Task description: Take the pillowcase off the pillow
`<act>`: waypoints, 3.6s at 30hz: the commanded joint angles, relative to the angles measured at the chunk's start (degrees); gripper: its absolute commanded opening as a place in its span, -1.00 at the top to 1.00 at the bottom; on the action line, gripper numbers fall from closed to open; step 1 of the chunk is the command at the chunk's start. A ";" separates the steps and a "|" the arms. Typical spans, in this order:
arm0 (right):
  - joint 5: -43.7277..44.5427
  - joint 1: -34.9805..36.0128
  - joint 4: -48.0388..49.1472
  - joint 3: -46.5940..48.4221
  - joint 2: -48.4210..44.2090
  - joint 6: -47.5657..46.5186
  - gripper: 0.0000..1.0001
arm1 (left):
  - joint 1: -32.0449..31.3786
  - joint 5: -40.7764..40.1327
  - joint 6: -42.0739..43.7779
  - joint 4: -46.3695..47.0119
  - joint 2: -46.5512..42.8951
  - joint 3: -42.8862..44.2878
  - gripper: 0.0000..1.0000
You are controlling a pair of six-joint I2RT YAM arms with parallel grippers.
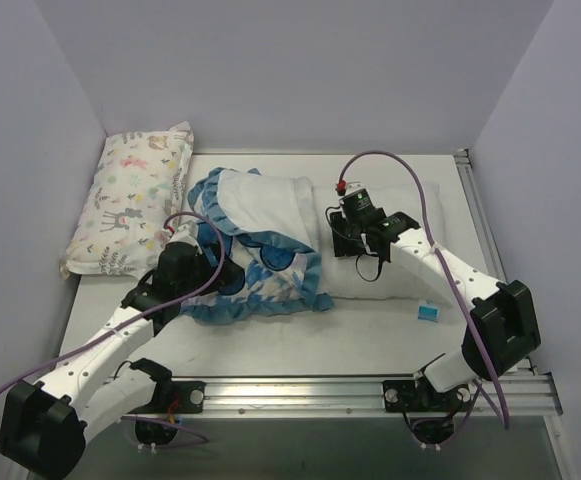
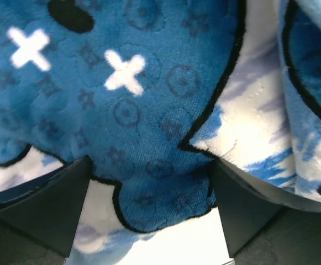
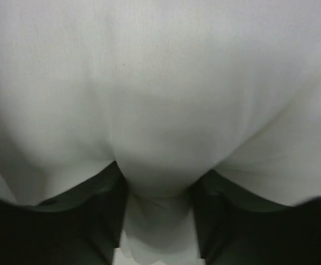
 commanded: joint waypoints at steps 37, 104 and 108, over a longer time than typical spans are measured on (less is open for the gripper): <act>-8.49 -29.66 -2.51 -2.16 -7.29 9.50 1.00 | 29.98 -5.19 1.65 -8.63 -2.37 15.32 1.00; 16.82 15.43 -3.48 12.69 2.37 -4.22 1.00 | -10.88 -13.26 -7.74 -10.56 -13.44 6.10 -0.76; 16.20 14.81 -4.18 13.31 1.94 -4.30 1.00 | -12.12 -15.73 -10.21 -7.48 -15.20 2.49 -0.81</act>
